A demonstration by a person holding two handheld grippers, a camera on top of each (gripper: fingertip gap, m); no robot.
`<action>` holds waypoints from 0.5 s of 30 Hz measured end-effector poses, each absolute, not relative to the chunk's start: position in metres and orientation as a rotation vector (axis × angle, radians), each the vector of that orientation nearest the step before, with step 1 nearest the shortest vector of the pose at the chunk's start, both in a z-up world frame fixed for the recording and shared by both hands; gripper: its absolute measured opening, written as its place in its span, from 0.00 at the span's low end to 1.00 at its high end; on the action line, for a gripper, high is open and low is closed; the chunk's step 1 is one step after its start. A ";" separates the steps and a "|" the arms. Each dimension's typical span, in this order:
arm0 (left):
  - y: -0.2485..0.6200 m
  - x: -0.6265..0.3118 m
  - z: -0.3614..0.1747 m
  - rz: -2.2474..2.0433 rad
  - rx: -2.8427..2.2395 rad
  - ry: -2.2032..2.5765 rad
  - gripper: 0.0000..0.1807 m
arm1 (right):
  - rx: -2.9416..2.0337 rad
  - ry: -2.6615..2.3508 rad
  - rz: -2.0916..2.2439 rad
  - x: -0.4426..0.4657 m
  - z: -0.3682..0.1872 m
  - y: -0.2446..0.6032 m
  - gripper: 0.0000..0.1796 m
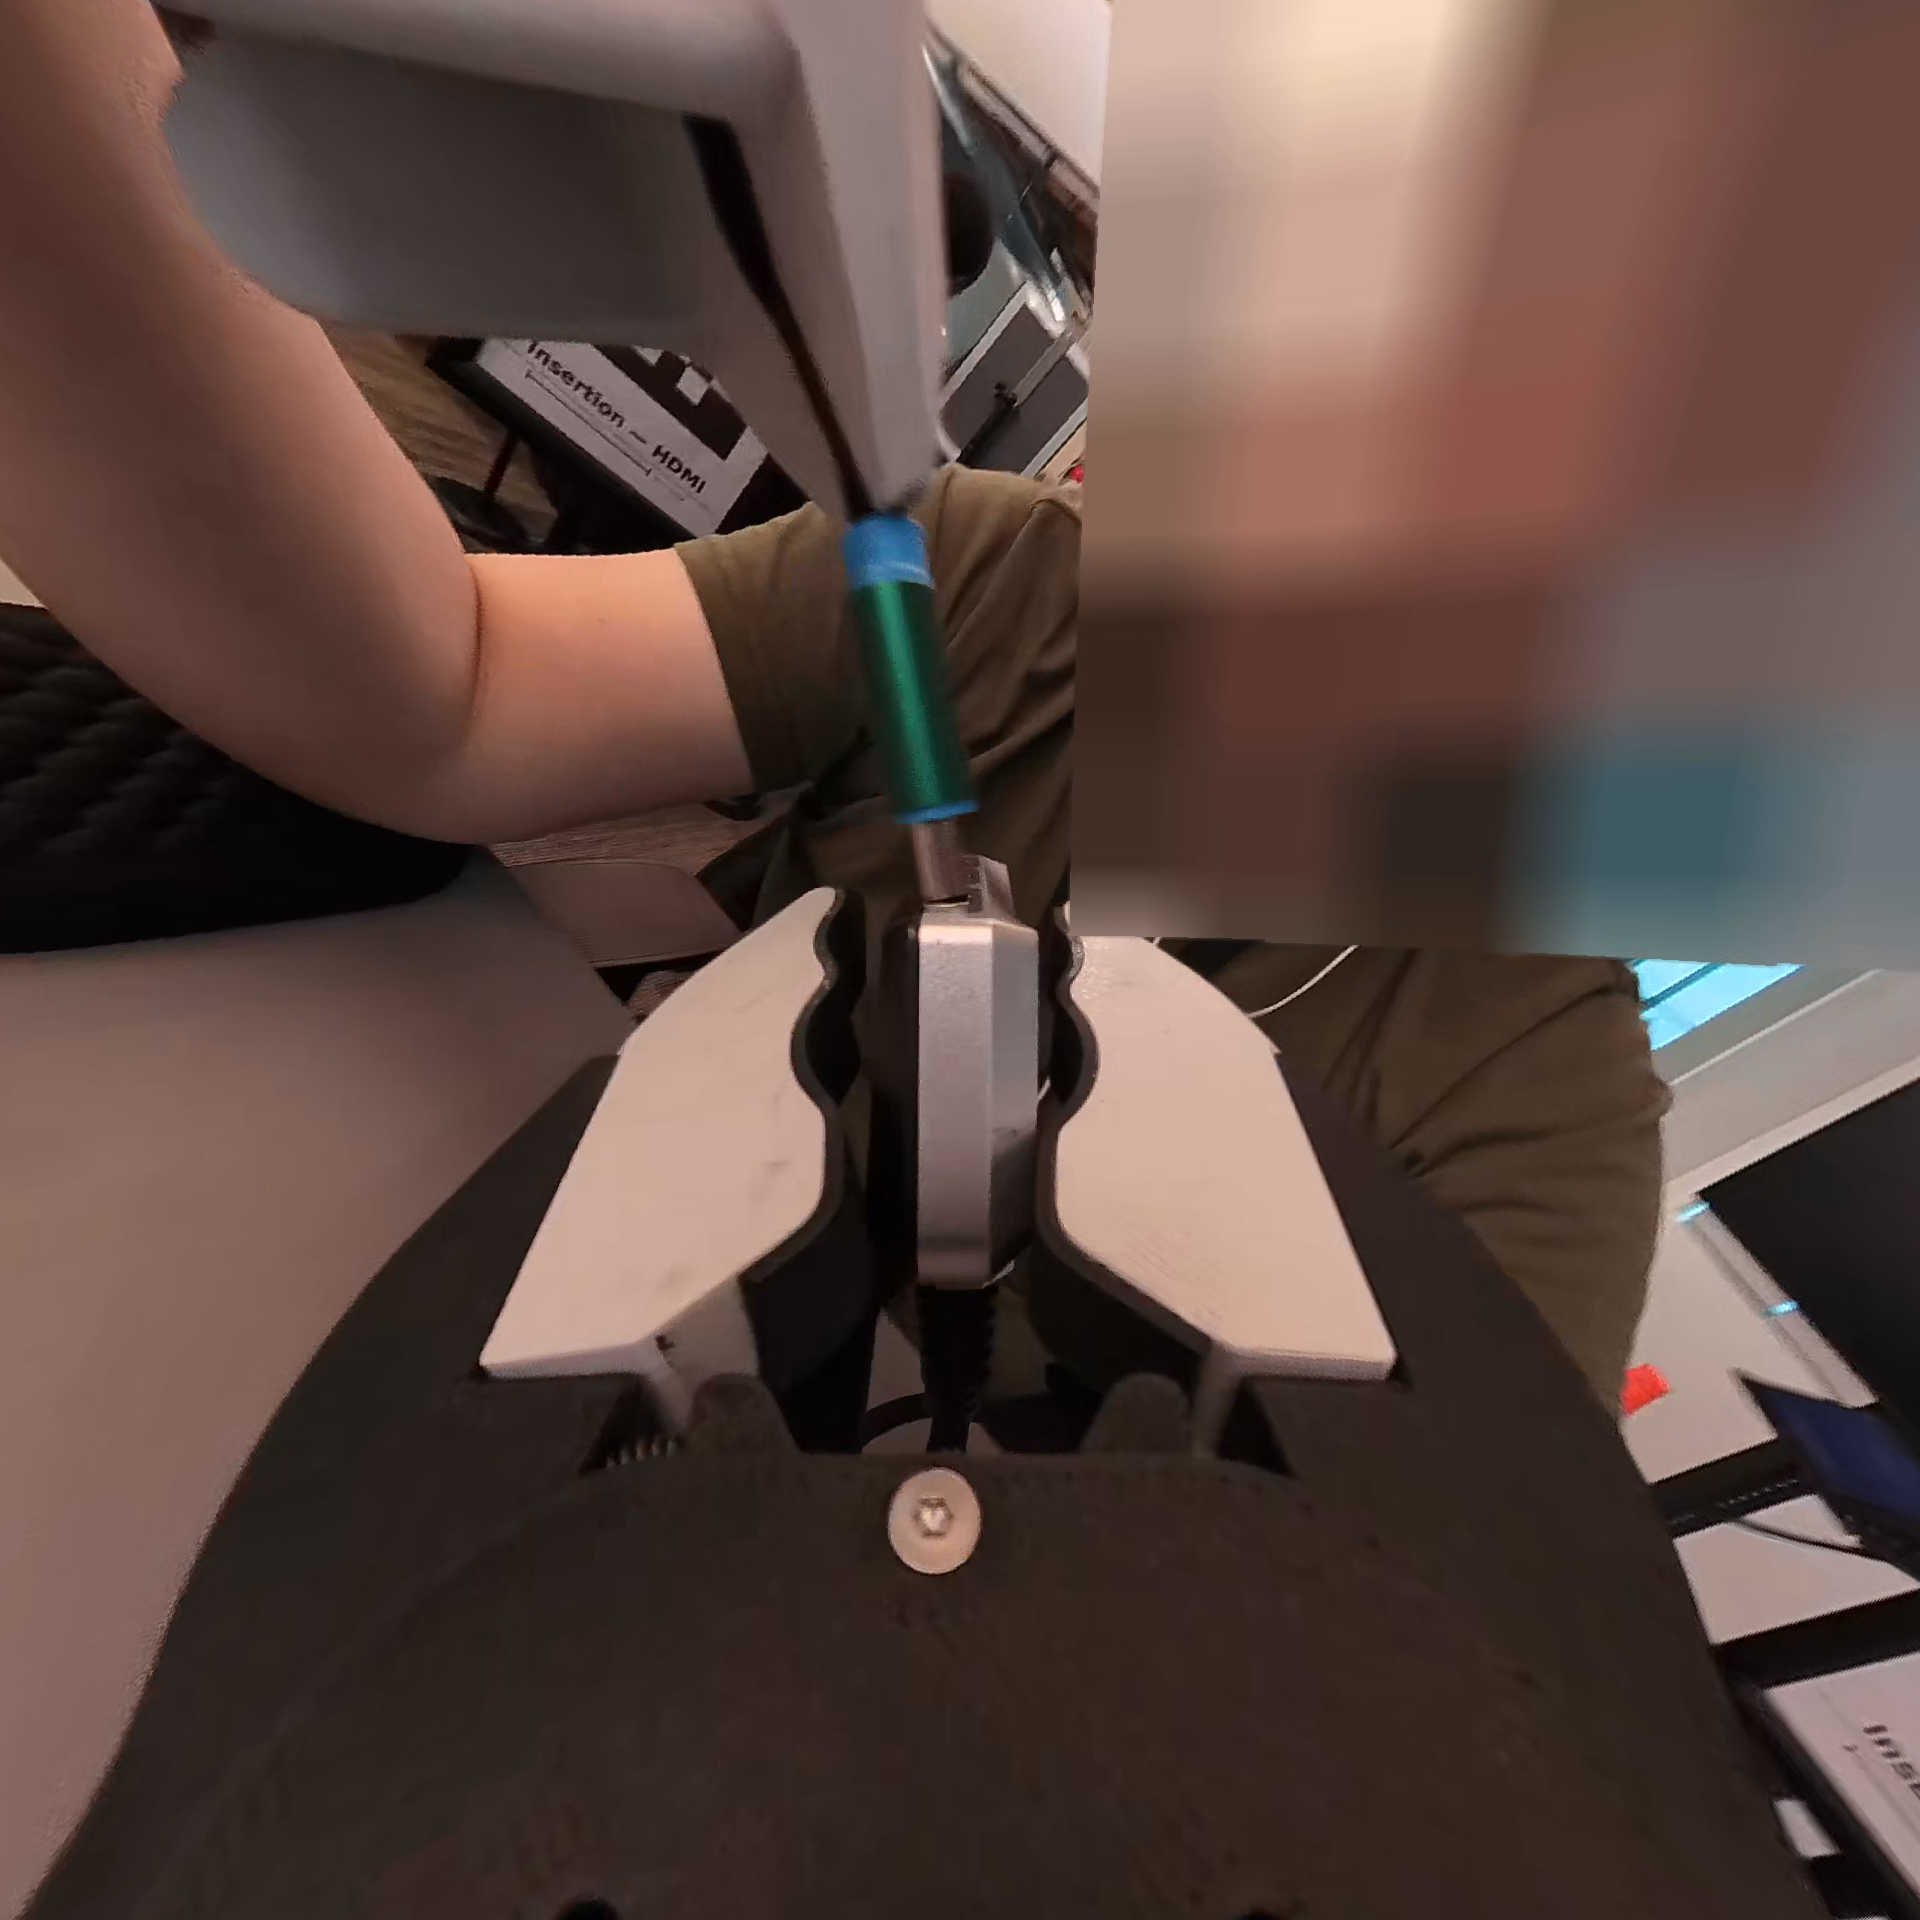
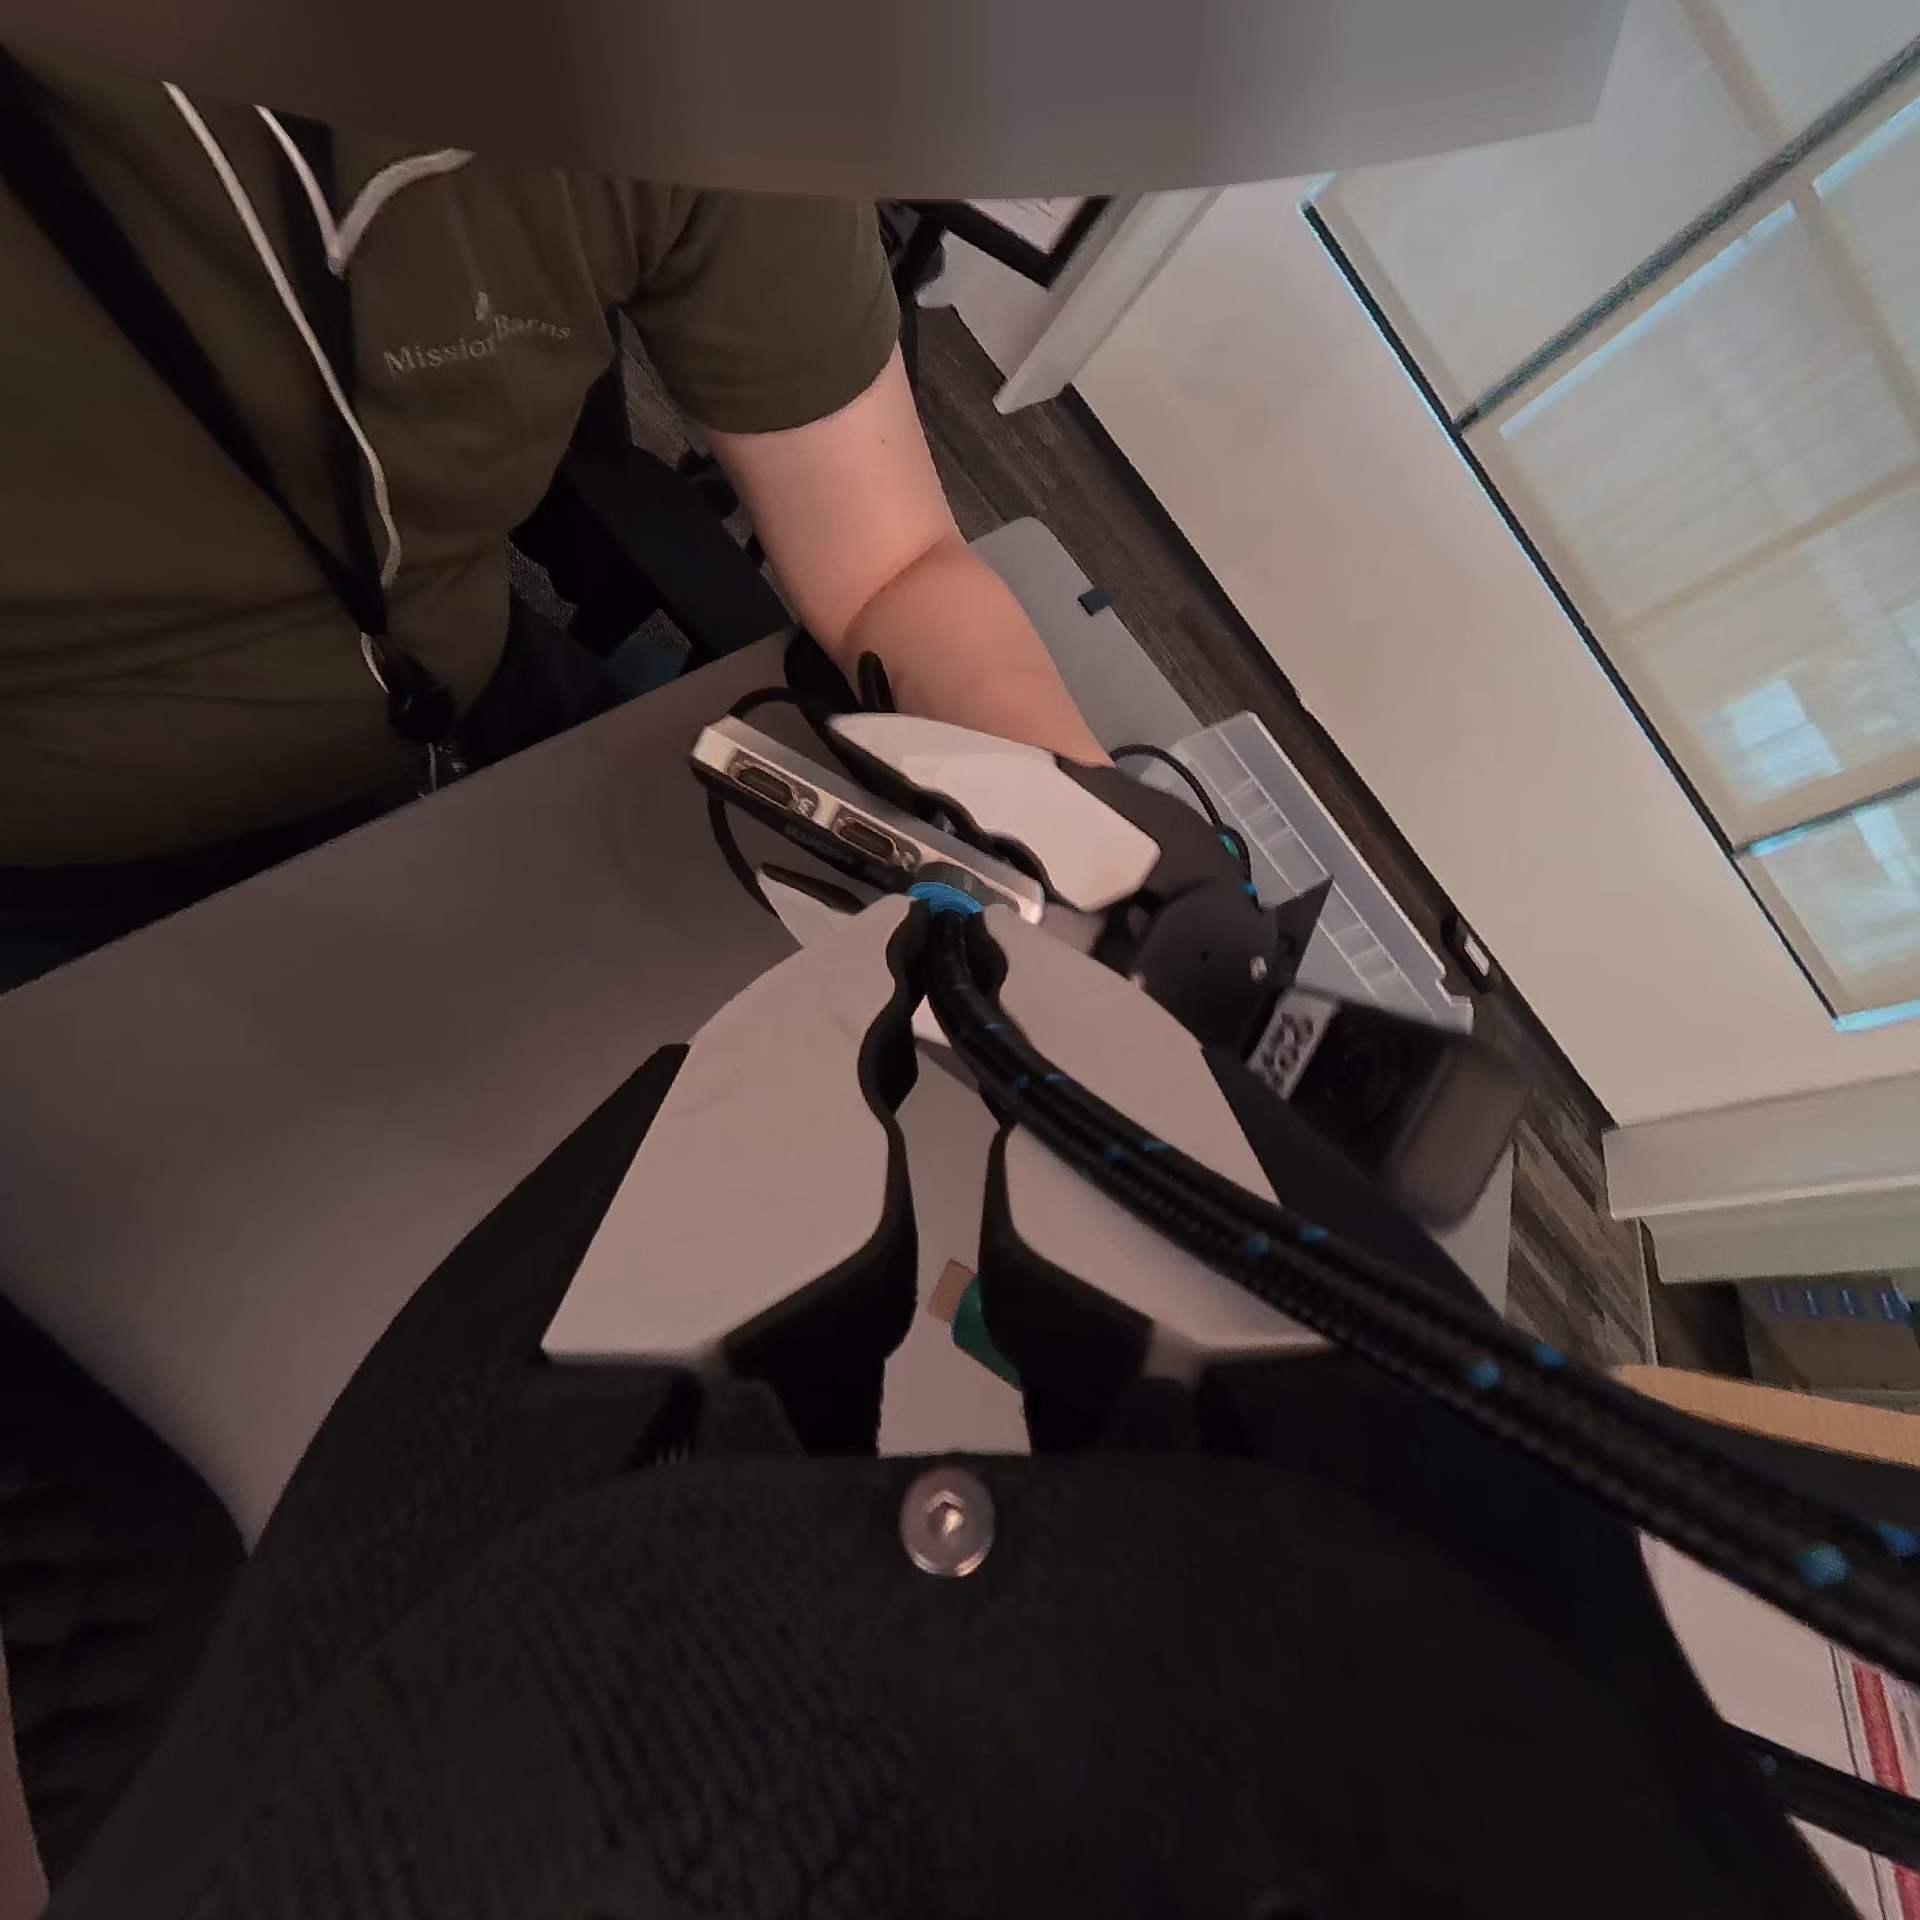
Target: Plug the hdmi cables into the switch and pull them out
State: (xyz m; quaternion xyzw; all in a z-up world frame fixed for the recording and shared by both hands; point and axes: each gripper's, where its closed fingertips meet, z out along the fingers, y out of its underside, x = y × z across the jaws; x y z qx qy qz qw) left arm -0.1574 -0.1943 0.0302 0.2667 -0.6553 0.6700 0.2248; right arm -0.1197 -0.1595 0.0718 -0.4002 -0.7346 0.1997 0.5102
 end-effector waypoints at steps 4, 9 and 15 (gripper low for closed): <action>-0.196 -0.162 0.027 1.820 0.708 -1.836 0.19 | -0.984 -1.781 0.463 -0.121 0.069 -0.158 0.04; -0.198 -0.163 0.028 1.811 0.697 -1.814 0.19 | -0.979 -1.785 0.486 -0.123 0.068 -0.160 0.04; -0.192 -0.154 0.029 1.812 0.768 -1.678 0.19 | -1.054 -1.814 0.398 -0.121 0.062 -0.159 0.04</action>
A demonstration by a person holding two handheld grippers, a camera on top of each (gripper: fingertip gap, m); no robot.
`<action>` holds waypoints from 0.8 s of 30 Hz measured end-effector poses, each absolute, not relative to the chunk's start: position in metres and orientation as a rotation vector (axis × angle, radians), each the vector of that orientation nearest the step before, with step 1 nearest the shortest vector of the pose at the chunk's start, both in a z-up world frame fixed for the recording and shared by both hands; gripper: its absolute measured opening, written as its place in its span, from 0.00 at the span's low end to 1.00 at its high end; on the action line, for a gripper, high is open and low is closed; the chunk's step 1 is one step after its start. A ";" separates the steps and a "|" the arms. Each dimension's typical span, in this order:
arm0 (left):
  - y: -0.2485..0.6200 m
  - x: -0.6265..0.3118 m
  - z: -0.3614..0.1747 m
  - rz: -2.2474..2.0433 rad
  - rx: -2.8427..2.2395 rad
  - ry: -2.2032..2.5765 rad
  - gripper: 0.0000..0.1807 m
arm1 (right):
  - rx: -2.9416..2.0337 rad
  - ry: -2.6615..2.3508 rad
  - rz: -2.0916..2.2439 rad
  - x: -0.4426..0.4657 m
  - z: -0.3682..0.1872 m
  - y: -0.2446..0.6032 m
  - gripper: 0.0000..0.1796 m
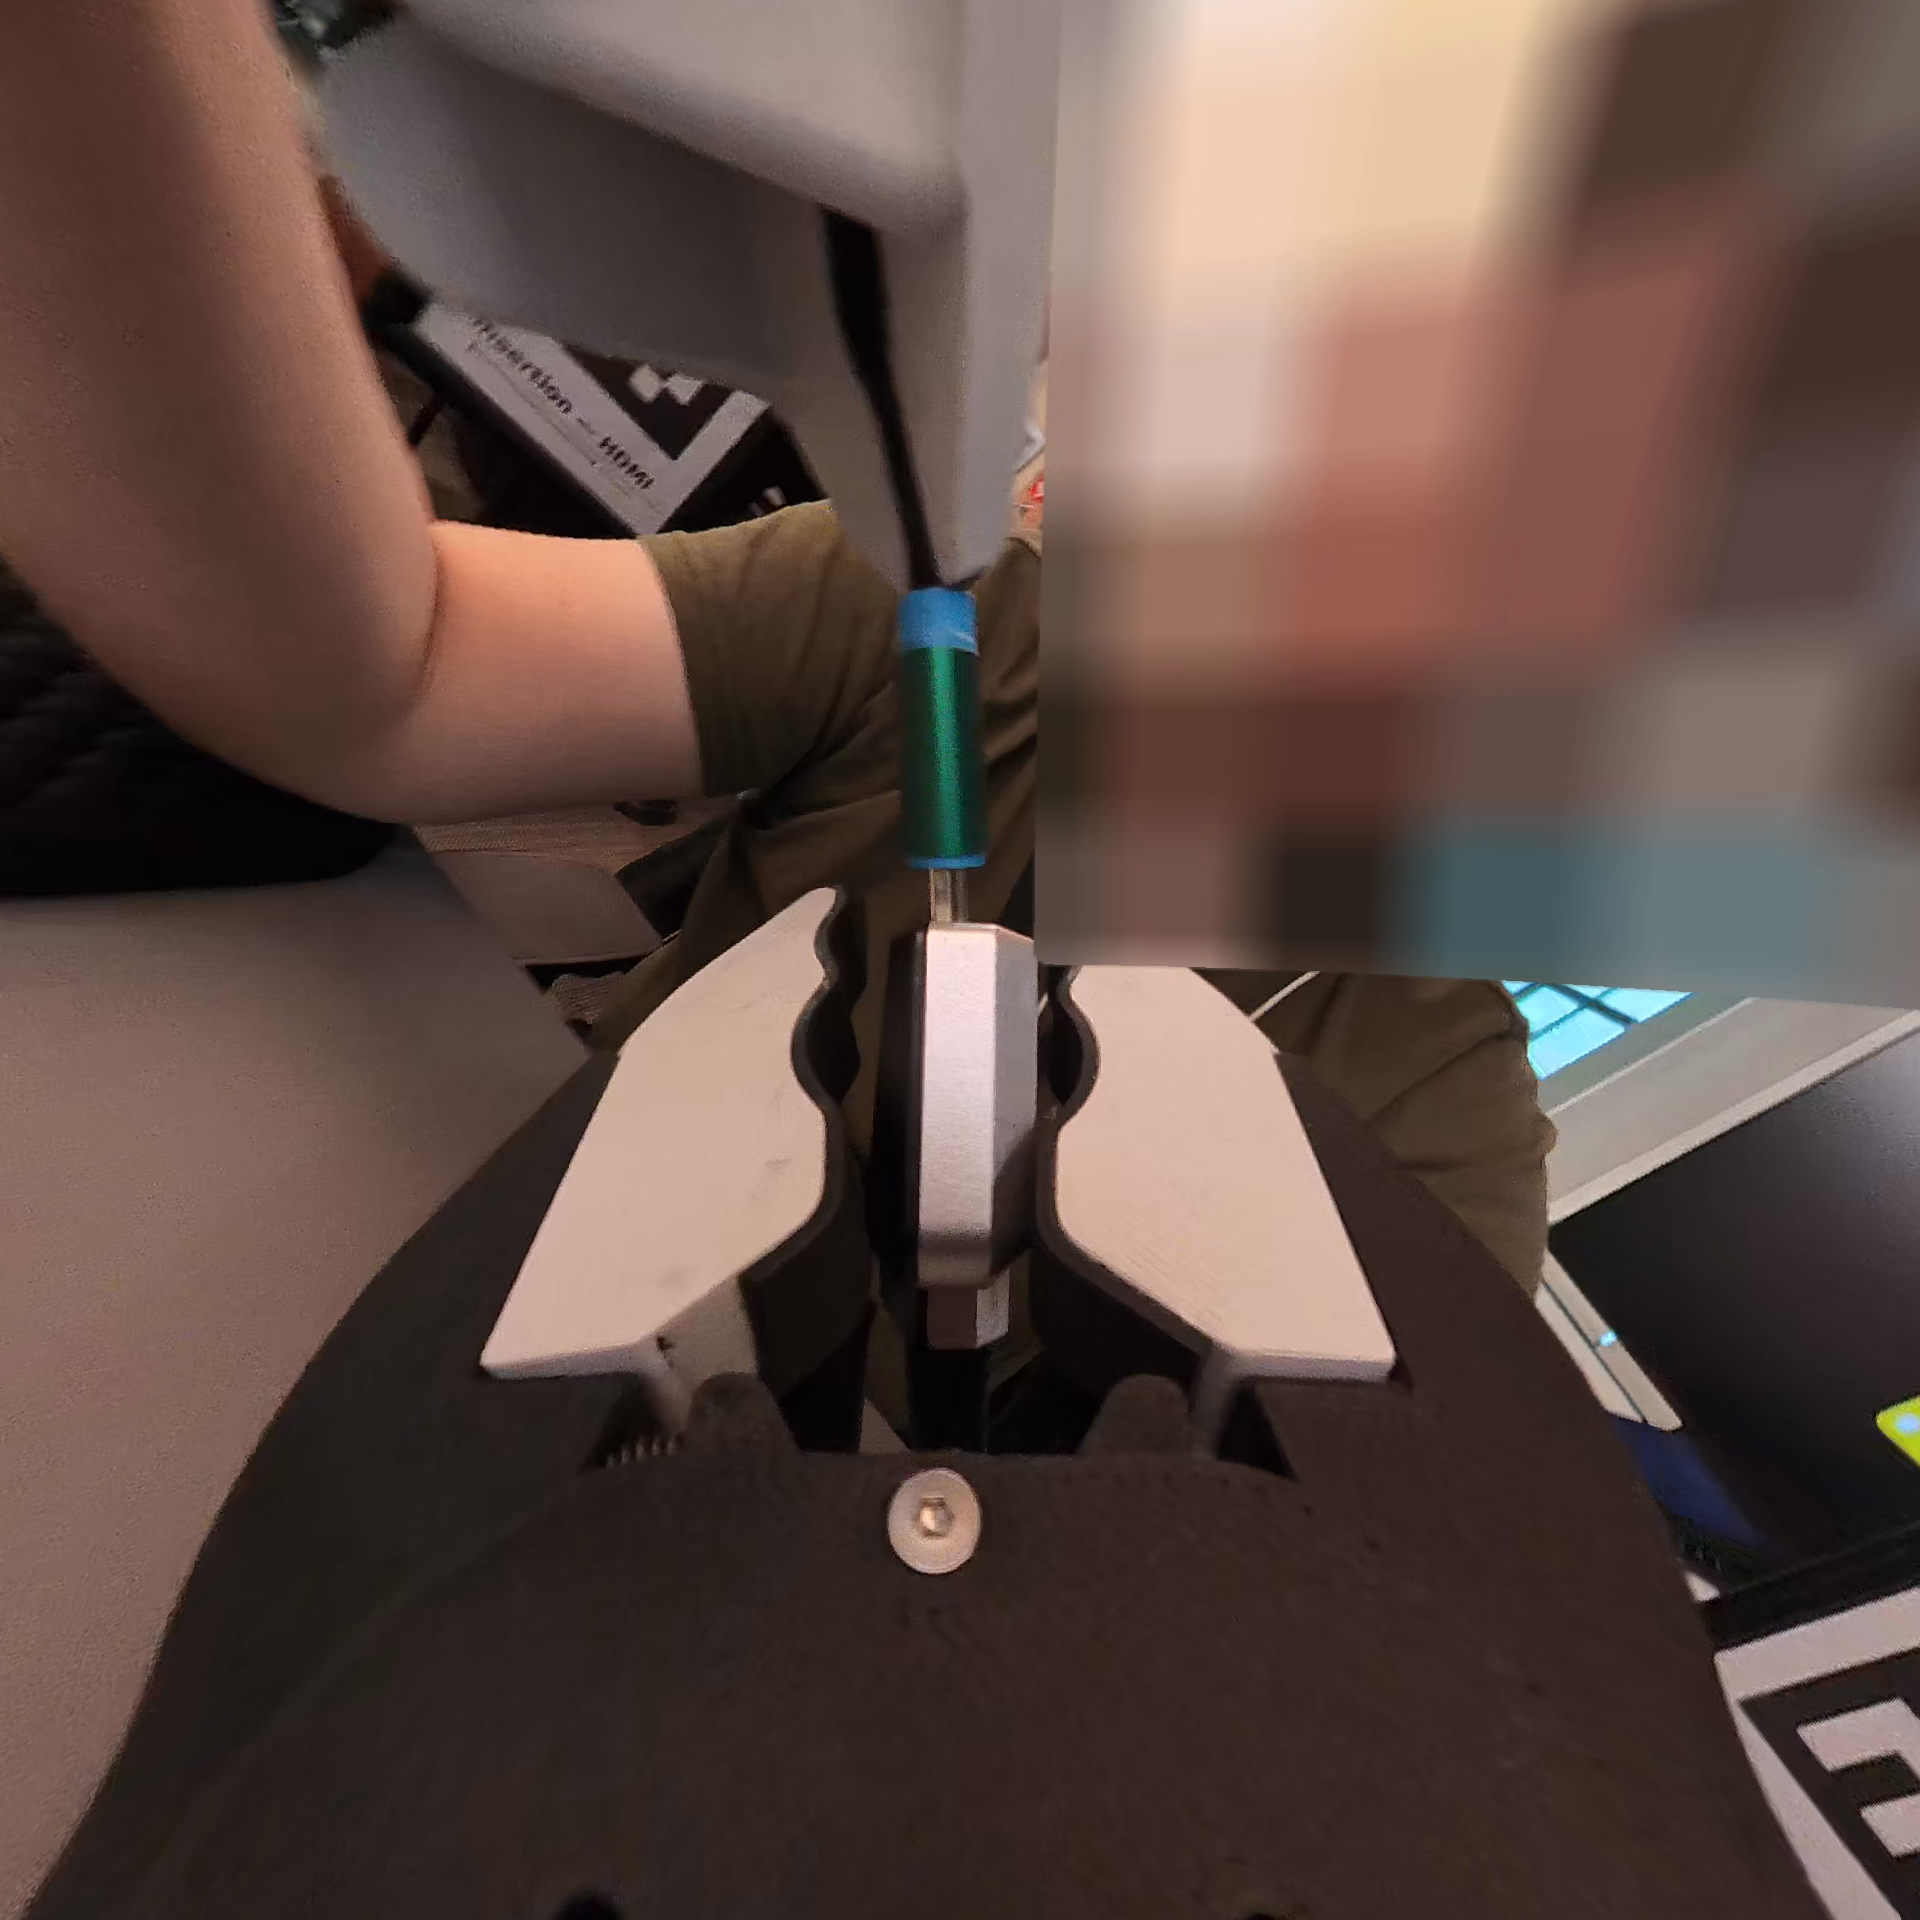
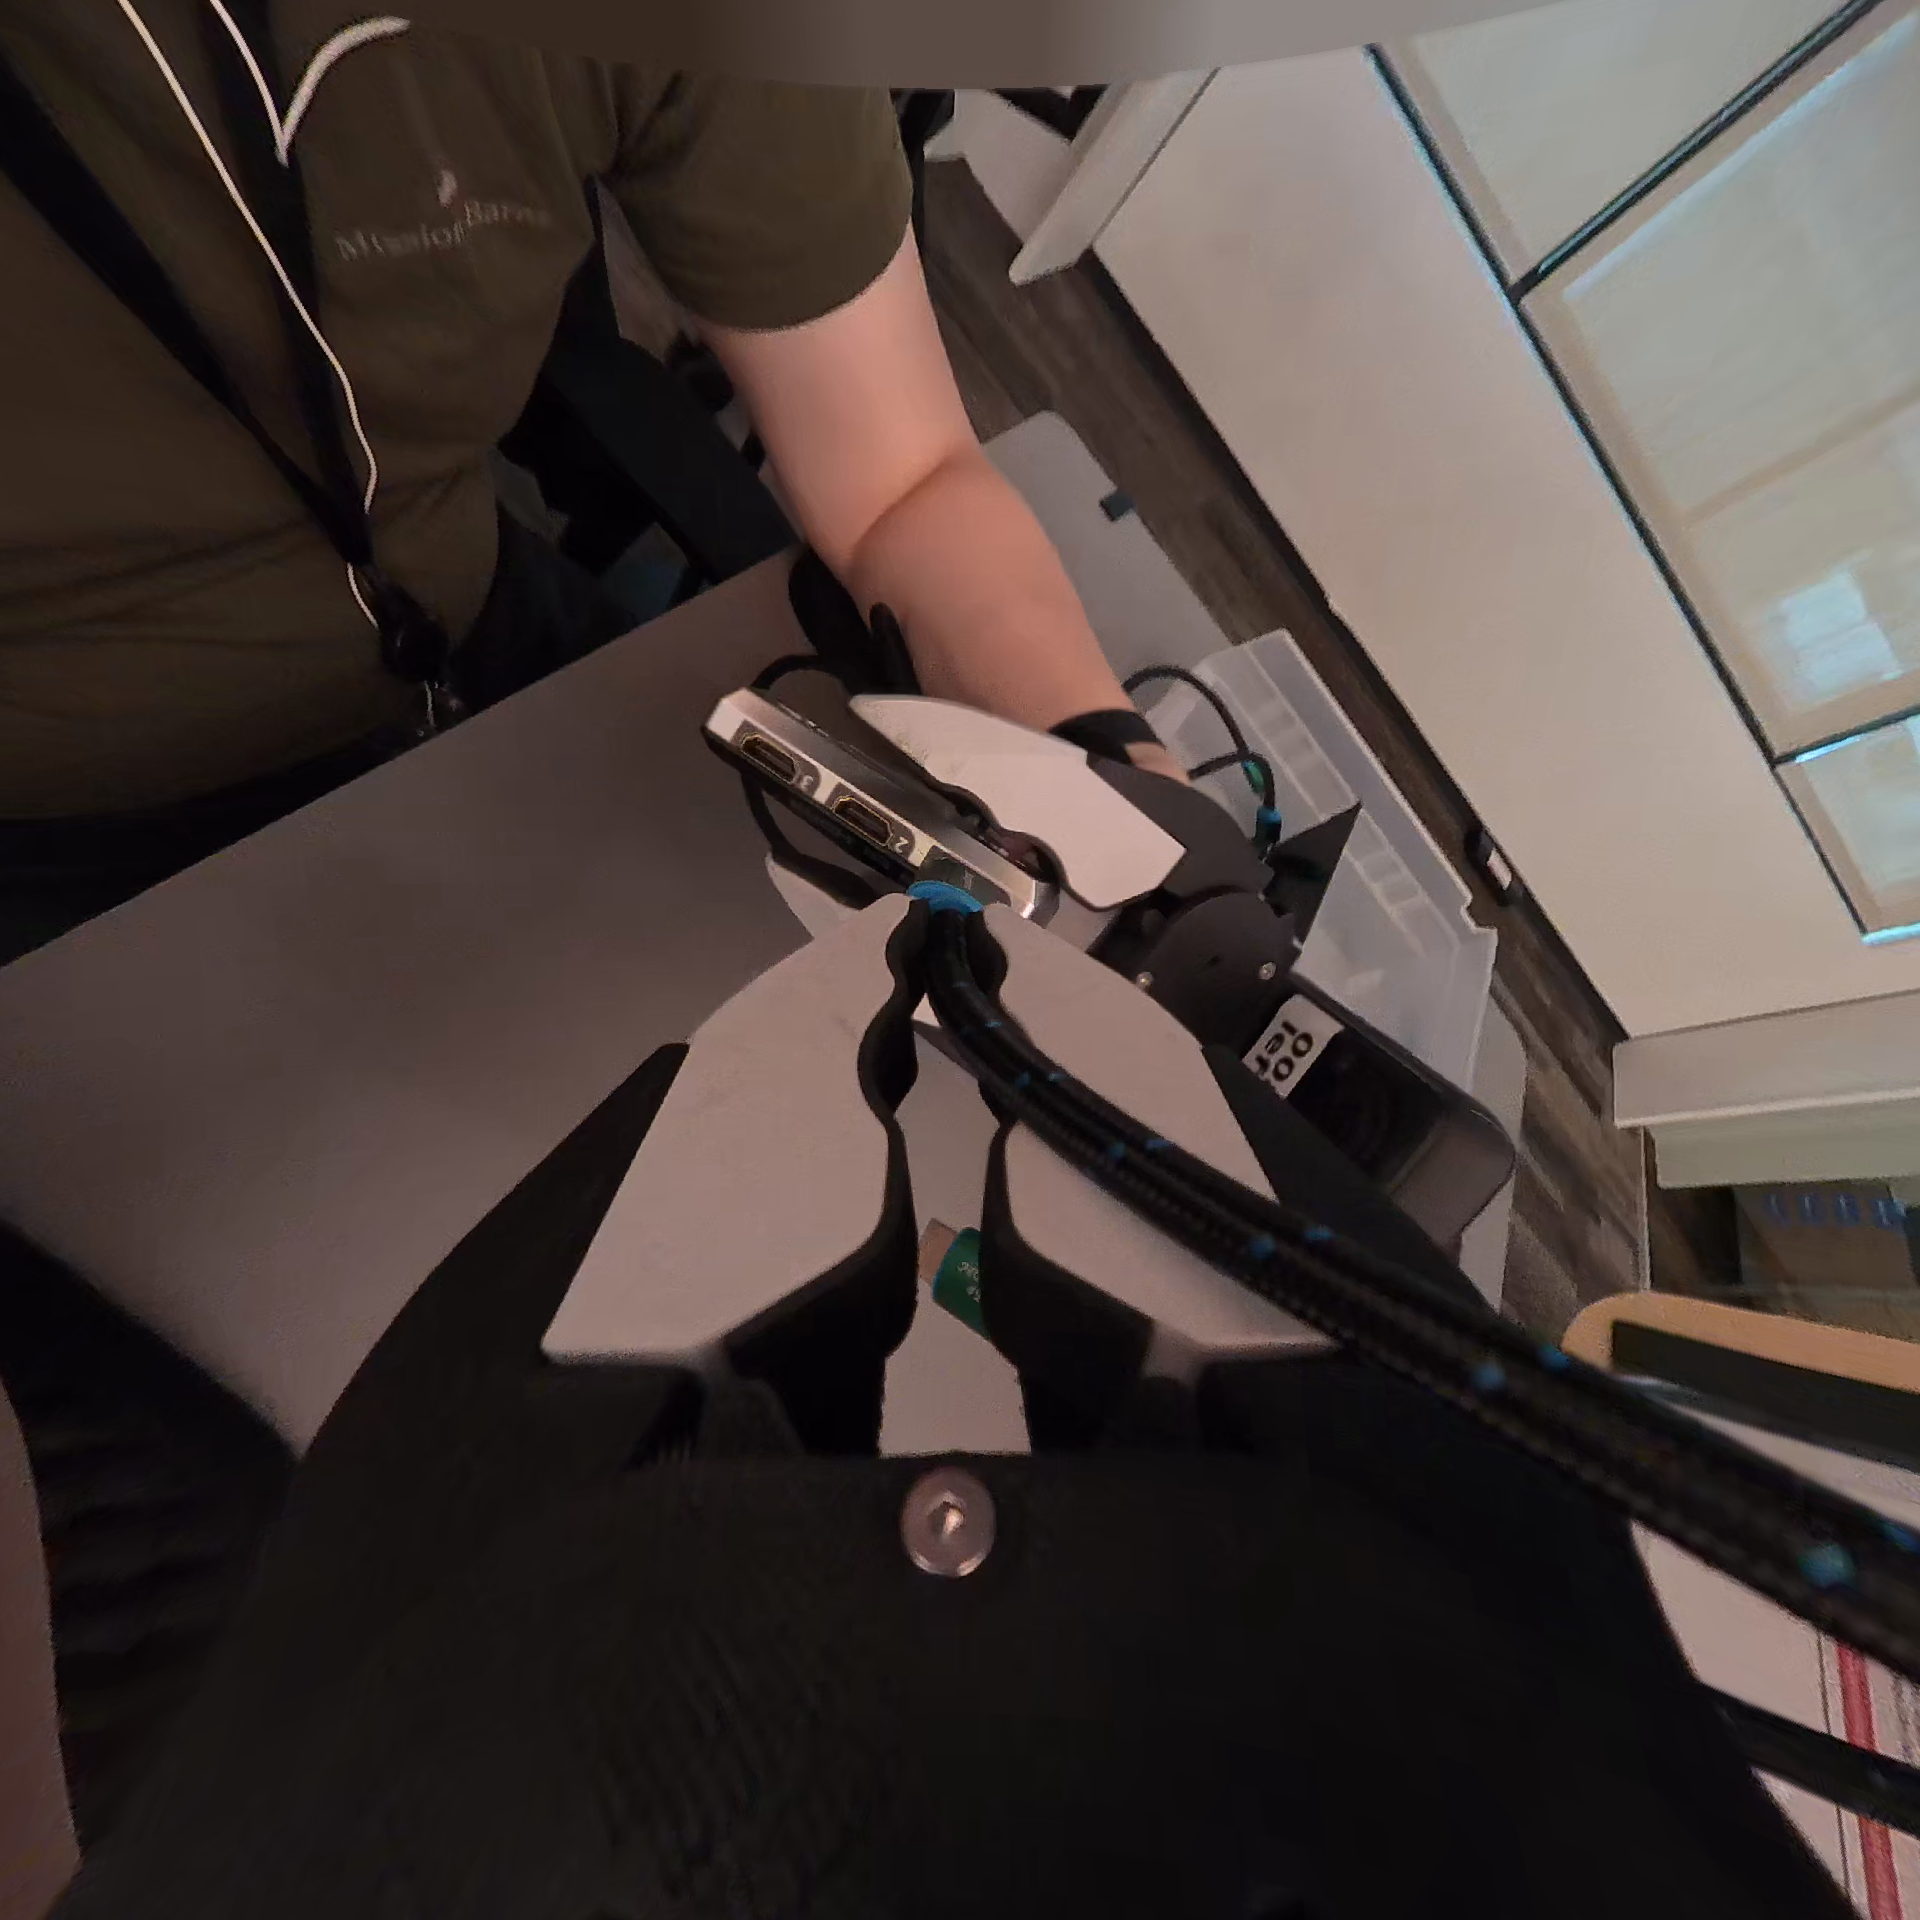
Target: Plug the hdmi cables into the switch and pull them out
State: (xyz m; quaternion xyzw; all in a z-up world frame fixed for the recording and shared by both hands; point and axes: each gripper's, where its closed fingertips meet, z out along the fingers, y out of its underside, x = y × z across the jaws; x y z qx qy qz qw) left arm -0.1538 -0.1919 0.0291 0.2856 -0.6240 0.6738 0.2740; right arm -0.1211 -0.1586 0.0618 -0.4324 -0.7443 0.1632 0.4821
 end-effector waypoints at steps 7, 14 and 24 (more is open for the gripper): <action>-0.179 -0.148 0.031 1.874 0.809 -1.685 0.19 | -1.090 -1.810 0.235 -0.124 0.062 -0.149 0.04; -0.168 -0.145 0.040 1.964 0.839 -1.723 0.19 | -1.069 -1.775 0.128 -0.129 0.069 -0.140 0.04; -0.155 -0.137 0.041 2.019 0.912 -1.700 0.18 | -1.109 -1.745 0.079 -0.127 0.067 -0.126 0.04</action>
